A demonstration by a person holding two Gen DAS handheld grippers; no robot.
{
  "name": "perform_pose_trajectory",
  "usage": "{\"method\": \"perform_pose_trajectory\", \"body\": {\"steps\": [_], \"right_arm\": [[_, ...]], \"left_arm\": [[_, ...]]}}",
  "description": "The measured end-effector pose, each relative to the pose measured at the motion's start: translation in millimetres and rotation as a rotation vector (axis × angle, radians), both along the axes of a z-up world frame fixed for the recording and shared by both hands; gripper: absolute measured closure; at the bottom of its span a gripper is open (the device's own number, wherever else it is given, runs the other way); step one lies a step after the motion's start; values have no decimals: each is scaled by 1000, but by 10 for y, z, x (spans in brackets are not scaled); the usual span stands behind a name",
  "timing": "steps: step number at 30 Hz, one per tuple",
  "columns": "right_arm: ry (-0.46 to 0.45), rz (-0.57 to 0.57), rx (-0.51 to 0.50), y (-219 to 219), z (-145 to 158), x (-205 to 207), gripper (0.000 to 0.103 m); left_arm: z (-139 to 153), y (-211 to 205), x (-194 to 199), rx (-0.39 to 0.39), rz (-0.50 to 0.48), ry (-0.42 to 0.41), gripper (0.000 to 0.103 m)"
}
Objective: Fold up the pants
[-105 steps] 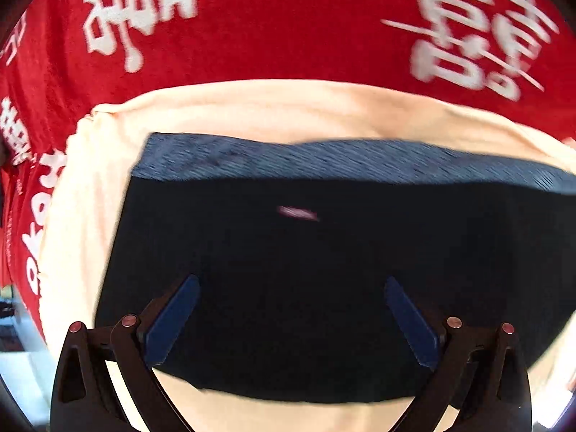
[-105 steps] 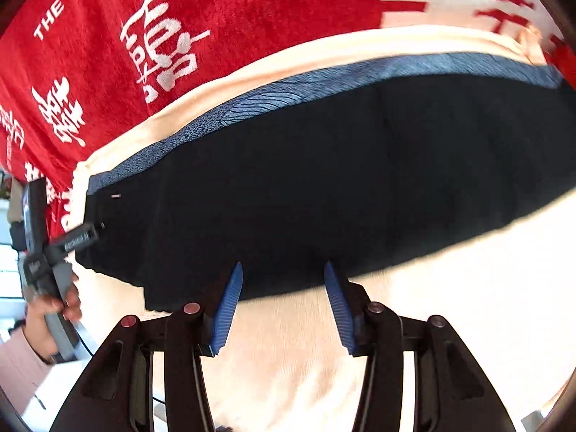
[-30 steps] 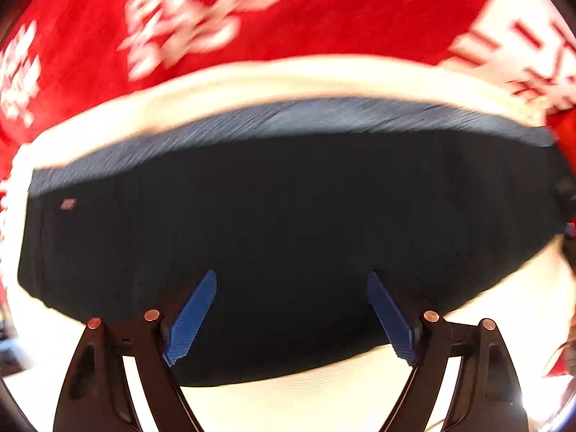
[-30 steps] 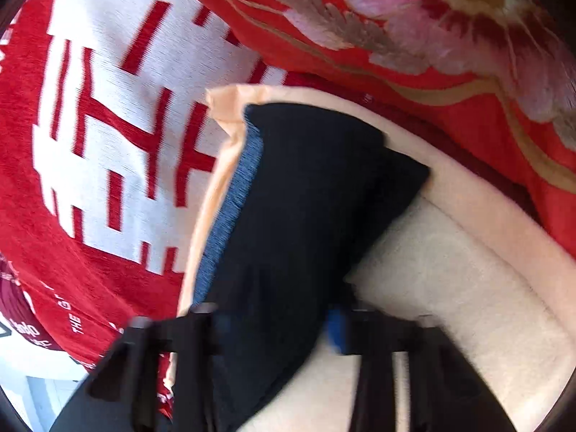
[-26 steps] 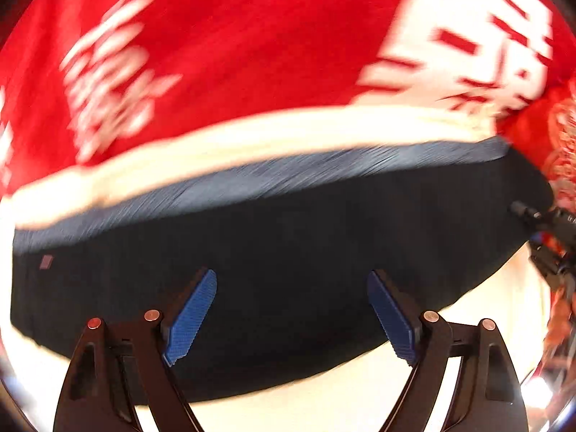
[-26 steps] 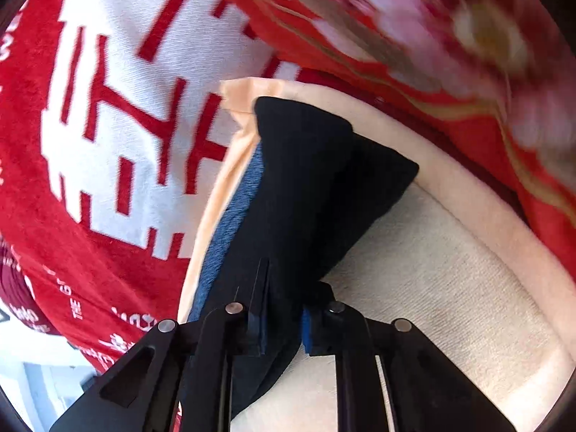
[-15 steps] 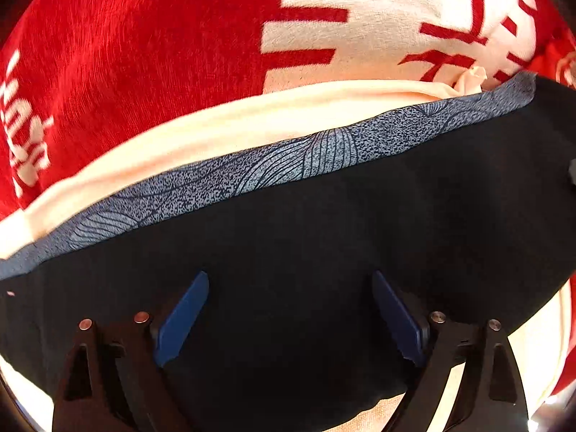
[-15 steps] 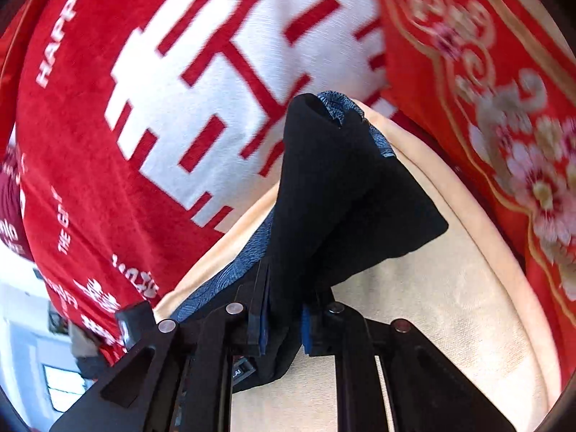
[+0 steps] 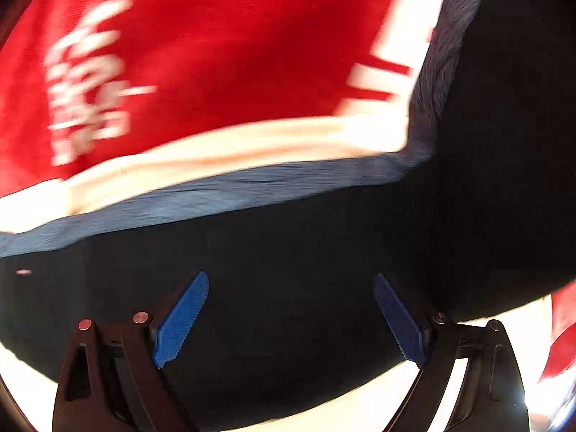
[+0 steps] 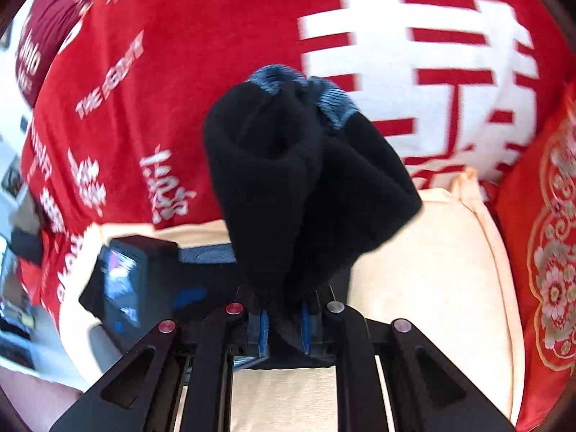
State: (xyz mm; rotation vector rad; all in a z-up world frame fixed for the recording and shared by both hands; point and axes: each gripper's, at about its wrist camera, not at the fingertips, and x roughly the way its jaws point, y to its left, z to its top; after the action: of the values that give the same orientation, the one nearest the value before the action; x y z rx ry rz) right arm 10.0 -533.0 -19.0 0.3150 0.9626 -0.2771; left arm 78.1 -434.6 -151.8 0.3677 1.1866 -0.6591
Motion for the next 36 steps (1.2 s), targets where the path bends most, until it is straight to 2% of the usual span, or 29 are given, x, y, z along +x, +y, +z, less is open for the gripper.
{"method": "perform_pose_trajectory", "body": {"steps": [4, 7, 9, 11, 12, 13, 14, 16, 18, 21, 24, 26, 28, 31, 32, 35, 36], "right_arm": [[114, 106, -113, 786, -358, 387, 78], [251, 183, -203, 1356, -902, 590, 67], [365, 205, -313, 1659, -1217, 636, 67], [380, 216, -393, 1831, -1236, 615, 63], [358, 212, -375, 1852, -1161, 581, 57], [336, 206, -335, 1828, -1086, 525, 48], [306, 200, -268, 1793, -987, 475, 44], [252, 183, -105, 1680, -854, 382, 43], [186, 106, 135, 1437, -771, 277, 43], [126, -88, 463, 1022, -907, 126, 43], [80, -254, 664, 690, -1131, -42, 45], [39, -323, 755, 542, -1242, -135, 49], [12, -360, 798, 432, -1279, -190, 49], [-14, -400, 851, 323, -1355, -231, 49], [-12, -414, 878, 294, -1409, -234, 49], [-27, -459, 965, 189, -1565, -241, 49], [-33, -474, 989, 162, -1615, -249, 49]], "left_arm": [[73, 817, 331, 64, 84, -46, 9], [-6, 1549, 596, 132, 172, -57, 9], [-114, 1914, 729, 185, 222, -49, 9], [-182, 2160, 826, 206, 265, -34, 9], [-198, 2273, 858, 208, 281, -28, 9], [-202, 2355, 874, 202, 289, -25, 9], [-185, 2396, 874, 197, 290, -22, 9], [-248, 2201, 987, 177, 282, -2, 9], [-188, 2156, 1033, 122, 264, 39, 9], [-60, 2046, 1036, 23, 221, 83, 9], [-11, 1847, 981, -91, 142, 204, 9], [7, 1701, 986, -146, 81, 271, 9], [56, 1506, 844, -176, 18, 288, 9], [38, 1252, 736, -175, -41, 293, 9], [-38, 1257, 773, -169, -50, 299, 9], [-90, 879, 696, -147, -48, 345, 10], [-119, 883, 704, -135, -45, 359, 15]]}}
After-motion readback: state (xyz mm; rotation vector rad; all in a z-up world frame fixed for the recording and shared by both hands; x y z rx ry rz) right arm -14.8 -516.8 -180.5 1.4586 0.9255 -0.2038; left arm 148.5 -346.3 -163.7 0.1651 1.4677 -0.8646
